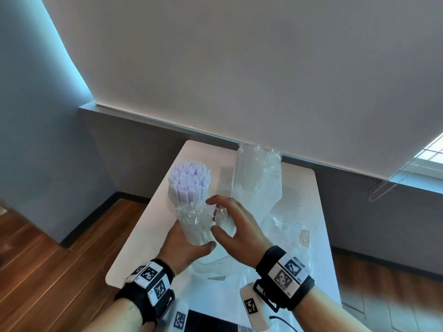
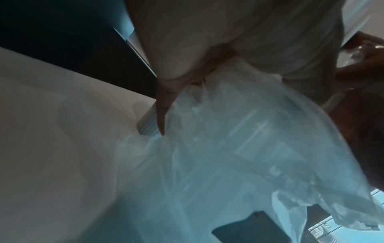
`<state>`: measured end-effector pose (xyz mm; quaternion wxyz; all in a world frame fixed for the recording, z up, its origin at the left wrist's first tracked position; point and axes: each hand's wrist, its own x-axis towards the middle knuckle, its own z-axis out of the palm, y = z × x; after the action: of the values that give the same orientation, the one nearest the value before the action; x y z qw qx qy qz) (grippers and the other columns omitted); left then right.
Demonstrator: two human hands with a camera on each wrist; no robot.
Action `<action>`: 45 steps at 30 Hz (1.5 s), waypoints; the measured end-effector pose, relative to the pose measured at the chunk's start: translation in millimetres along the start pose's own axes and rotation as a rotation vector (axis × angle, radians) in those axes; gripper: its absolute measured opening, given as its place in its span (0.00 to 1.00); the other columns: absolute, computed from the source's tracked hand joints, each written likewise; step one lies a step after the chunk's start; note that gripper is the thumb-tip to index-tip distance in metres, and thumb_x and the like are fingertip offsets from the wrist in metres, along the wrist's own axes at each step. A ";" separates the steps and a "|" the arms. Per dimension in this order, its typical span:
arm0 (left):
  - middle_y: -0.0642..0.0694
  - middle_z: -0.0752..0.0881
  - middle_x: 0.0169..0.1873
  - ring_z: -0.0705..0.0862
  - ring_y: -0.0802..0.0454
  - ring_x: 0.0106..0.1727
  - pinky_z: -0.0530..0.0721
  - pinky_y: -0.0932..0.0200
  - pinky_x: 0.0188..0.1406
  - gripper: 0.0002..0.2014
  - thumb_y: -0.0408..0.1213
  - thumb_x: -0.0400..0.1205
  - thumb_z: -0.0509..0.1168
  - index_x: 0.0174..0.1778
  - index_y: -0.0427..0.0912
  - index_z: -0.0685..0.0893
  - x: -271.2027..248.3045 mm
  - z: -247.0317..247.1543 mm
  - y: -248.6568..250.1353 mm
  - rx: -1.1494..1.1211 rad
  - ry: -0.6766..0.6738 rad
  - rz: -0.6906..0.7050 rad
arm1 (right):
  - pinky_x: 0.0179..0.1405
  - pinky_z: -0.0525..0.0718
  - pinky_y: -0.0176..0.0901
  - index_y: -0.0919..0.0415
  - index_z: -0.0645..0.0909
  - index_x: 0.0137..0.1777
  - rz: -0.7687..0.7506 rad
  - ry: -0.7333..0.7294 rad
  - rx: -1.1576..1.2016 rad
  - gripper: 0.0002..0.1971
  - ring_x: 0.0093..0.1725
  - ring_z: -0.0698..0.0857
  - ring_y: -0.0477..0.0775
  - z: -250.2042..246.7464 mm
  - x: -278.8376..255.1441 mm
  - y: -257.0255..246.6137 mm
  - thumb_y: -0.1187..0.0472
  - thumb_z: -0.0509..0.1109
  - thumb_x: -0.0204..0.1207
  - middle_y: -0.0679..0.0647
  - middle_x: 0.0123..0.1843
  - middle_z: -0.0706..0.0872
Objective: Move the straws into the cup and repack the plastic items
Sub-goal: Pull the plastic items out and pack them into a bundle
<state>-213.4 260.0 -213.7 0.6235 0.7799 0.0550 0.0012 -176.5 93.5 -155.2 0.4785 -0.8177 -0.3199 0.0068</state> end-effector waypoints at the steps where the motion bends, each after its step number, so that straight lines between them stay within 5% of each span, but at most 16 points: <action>1: 0.68 0.88 0.51 0.86 0.66 0.56 0.81 0.72 0.52 0.28 0.35 0.64 0.83 0.57 0.58 0.81 -2.4 1.6 0.8 -0.010 0.006 0.000 | 0.65 0.77 0.39 0.46 0.76 0.66 -0.010 0.000 -0.002 0.27 0.62 0.80 0.45 1.3 -2.2 1.4 0.69 0.73 0.70 0.41 0.61 0.81; 6: 0.70 0.88 0.48 0.86 0.69 0.52 0.81 0.74 0.46 0.28 0.38 0.61 0.83 0.54 0.58 0.81 -9.5 6.4 3.9 -0.081 0.010 -0.001 | 0.56 0.75 0.29 0.56 0.82 0.56 -0.007 0.030 0.021 0.17 0.55 0.82 0.42 4.8 -8.7 1.5 0.66 0.79 0.68 0.41 0.52 0.84; 9: 0.66 0.89 0.49 0.87 0.64 0.54 0.82 0.69 0.49 0.29 0.51 0.56 0.79 0.54 0.57 0.82 -9.4 5.0 6.2 -0.101 0.008 -0.008 | 0.50 0.74 0.25 0.56 0.82 0.50 0.022 0.073 0.012 0.14 0.47 0.82 0.40 4.2 -8.7 -0.5 0.65 0.80 0.68 0.39 0.45 0.83; 11: 0.60 0.90 0.51 0.87 0.61 0.55 0.83 0.63 0.54 0.29 0.50 0.56 0.80 0.55 0.56 0.83 -7.6 3.1 3.8 -0.105 0.012 -0.016 | 0.48 0.75 0.26 0.55 0.81 0.48 0.039 0.092 0.008 0.12 0.46 0.83 0.42 3.6 -7.6 0.2 0.64 0.80 0.68 0.39 0.43 0.83; 15: 0.55 0.90 0.53 0.87 0.58 0.57 0.84 0.53 0.60 0.30 0.45 0.57 0.83 0.57 0.55 0.84 -5.2 2.6 -2.9 -0.101 0.018 -0.036 | 0.50 0.76 0.27 0.53 0.83 0.50 0.028 0.091 0.011 0.13 0.47 0.84 0.45 2.8 -7.2 2.5 0.67 0.78 0.69 0.40 0.43 0.83; 19: 0.55 0.90 0.52 0.88 0.58 0.56 0.85 0.54 0.59 0.33 0.49 0.56 0.82 0.58 0.52 0.83 -5.3 5.6 -4.3 -0.085 0.024 -0.052 | 0.49 0.76 0.25 0.55 0.84 0.45 -0.001 0.102 -0.019 0.09 0.45 0.84 0.41 4.5 -8.6 3.7 0.69 0.77 0.69 0.40 0.43 0.83; 23: 0.55 0.89 0.54 0.87 0.58 0.58 0.83 0.56 0.60 0.30 0.45 0.59 0.83 0.57 0.57 0.84 -5.0 4.5 -6.1 -0.066 0.026 -0.057 | 0.50 0.85 0.37 0.50 0.80 0.44 0.112 0.119 0.045 0.12 0.48 0.89 0.44 4.5 -9.1 4.6 0.69 0.74 0.70 0.44 0.45 0.90; 28: 0.57 0.84 0.57 0.81 0.61 0.59 0.77 0.65 0.56 0.32 0.37 0.66 0.84 0.64 0.51 0.79 -2.3 1.7 -3.2 0.003 0.028 -0.085 | 0.47 0.80 0.28 0.56 0.83 0.53 -0.017 0.230 -0.093 0.12 0.46 0.86 0.40 -2.5 -3.2 11.5 0.72 0.71 0.73 0.45 0.46 0.87; 33: 0.59 0.86 0.56 0.84 0.63 0.58 0.81 0.65 0.55 0.37 0.50 0.56 0.81 0.63 0.53 0.80 -5.2 7.1 -9.0 -0.017 0.016 -0.110 | 0.46 0.77 0.26 0.54 0.81 0.51 0.025 0.205 -0.170 0.10 0.45 0.83 0.40 2.8 -9.6 28.8 0.58 0.78 0.73 0.42 0.47 0.84; 37: 0.54 0.86 0.58 0.84 0.56 0.60 0.82 0.56 0.60 0.41 0.55 0.53 0.80 0.65 0.52 0.79 -3.4 7.6 -11.3 -0.006 0.036 -0.134 | 0.46 0.74 0.22 0.54 0.82 0.47 0.081 0.273 -0.119 0.08 0.45 0.83 0.39 2.9 -6.4 26.7 0.57 0.78 0.74 0.42 0.43 0.86; 41: 0.62 0.82 0.53 0.80 0.67 0.55 0.78 0.62 0.58 0.33 0.42 0.63 0.84 0.61 0.54 0.76 -1.3 7.5 -9.3 0.043 0.066 -0.136 | 0.45 0.81 0.31 0.50 0.79 0.49 0.093 0.306 -0.014 0.09 0.42 0.87 0.44 -15.7 4.2 14.9 0.57 0.78 0.74 0.43 0.41 0.87; 45: 0.62 0.83 0.53 0.81 0.66 0.56 0.76 0.66 0.54 0.31 0.39 0.65 0.84 0.61 0.53 0.78 0.1 6.3 -11.2 0.070 0.053 -0.109 | 0.45 0.90 0.60 0.49 0.80 0.49 0.028 0.378 0.147 0.10 0.40 0.90 0.57 -58.2 33.3 -14.6 0.60 0.78 0.74 0.44 0.42 0.86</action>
<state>-213.8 256.3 -226.1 0.5931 0.7969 0.1139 -0.0141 -139.1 70.8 -102.4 0.5882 -0.7717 -0.2118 -0.1167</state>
